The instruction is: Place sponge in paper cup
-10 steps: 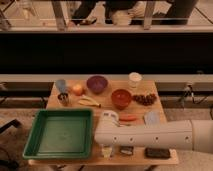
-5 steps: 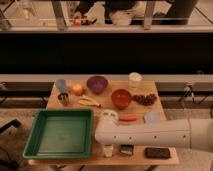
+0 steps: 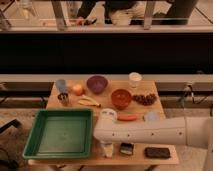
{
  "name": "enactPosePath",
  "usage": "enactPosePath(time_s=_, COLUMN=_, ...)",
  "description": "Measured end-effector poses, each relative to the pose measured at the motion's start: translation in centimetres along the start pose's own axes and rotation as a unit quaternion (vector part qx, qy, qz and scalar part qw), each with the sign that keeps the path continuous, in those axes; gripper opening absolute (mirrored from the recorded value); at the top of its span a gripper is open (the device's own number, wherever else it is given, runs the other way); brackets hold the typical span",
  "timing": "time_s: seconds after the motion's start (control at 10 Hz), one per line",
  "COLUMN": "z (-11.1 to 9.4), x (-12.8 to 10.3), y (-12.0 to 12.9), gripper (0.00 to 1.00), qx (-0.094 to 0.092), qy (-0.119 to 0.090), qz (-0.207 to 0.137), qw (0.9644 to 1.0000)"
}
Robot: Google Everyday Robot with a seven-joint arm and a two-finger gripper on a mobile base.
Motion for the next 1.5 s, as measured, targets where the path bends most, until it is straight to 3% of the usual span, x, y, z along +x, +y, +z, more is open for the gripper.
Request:
enactPosePath(time_s=0.9, z=-0.45, x=0.35, y=-0.05, gripper=0.8, qx=-0.019, qy=-0.005, qz=-0.033, qw=0.9993)
enactPosePath(time_s=1.5, z=0.2, x=0.29, y=0.43, gripper=0.79, qx=-0.049, qy=-0.008, qz=-0.063, qw=0.9968)
